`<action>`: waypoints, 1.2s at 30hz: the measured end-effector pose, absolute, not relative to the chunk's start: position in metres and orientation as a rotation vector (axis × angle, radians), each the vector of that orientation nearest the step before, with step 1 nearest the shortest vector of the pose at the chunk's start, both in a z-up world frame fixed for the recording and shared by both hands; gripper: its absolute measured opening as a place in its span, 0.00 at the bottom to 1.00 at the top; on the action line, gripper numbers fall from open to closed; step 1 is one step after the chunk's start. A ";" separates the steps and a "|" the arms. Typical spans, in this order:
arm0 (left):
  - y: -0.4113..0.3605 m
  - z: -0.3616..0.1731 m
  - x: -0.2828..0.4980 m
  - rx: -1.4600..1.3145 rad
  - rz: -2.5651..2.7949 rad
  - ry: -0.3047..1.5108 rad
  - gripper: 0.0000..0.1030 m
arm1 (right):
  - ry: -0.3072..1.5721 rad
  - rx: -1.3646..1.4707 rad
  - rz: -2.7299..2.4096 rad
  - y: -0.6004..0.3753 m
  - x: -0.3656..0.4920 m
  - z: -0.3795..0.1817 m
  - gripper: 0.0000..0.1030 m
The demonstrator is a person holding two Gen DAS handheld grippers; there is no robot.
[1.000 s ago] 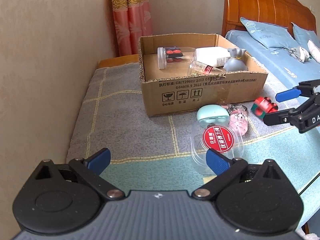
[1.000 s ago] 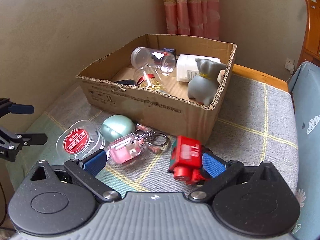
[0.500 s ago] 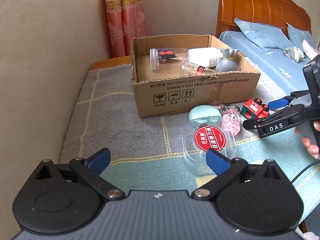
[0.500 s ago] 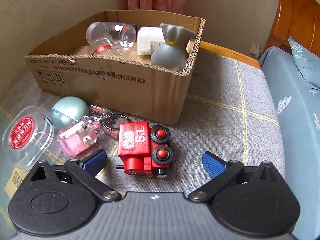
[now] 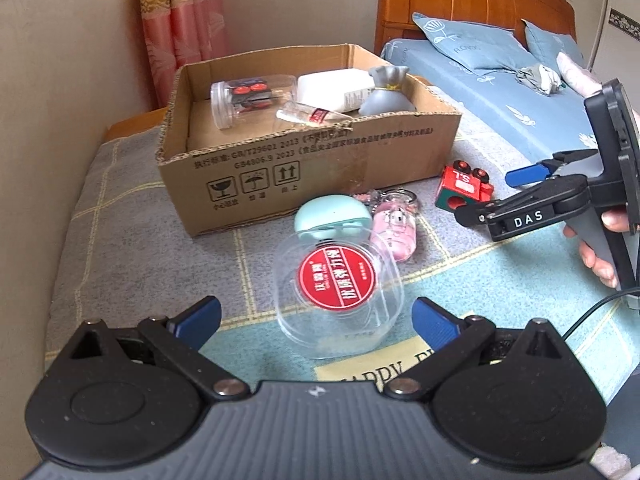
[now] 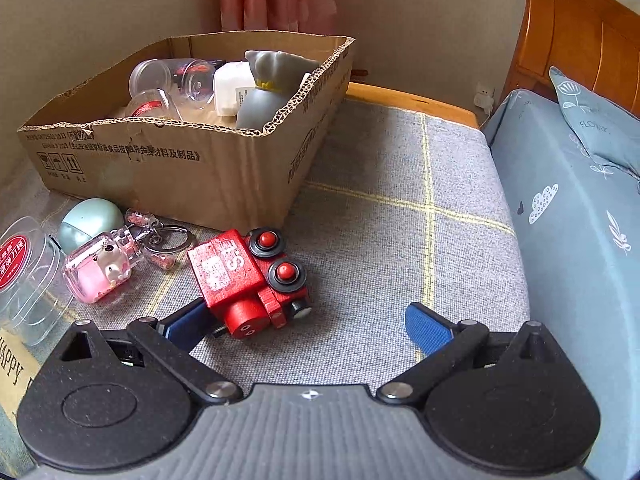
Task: Organize rigid objects
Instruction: 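Grasp the red-lid container with the left tool while the right tool grasps the red train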
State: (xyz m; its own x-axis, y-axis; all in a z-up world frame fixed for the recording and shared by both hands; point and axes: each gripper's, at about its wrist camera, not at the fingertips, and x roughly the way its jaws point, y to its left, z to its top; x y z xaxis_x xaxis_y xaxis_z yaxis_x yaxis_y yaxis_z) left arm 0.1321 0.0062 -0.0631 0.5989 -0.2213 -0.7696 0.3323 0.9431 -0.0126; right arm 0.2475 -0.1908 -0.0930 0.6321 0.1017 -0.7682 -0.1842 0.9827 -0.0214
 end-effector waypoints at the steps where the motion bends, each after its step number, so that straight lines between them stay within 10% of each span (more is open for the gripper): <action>1: 0.003 -0.065 0.134 0.142 -0.328 0.877 0.98 | 0.871 -0.100 0.164 -0.191 0.248 -0.093 1.00; 36: 0.020 -0.097 0.166 0.121 -0.284 0.909 0.95 | 0.851 -0.155 0.277 -0.183 0.251 -0.093 1.00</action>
State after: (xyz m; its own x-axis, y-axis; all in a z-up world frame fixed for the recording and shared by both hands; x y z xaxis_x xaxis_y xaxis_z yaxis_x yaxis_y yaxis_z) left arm 0.1657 0.0204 -0.0973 0.5801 -0.1916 -0.7917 0.2935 0.9558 -0.0163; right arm 0.2512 -0.1827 -0.0925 0.6263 0.1789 -0.7588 -0.3021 0.9530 -0.0247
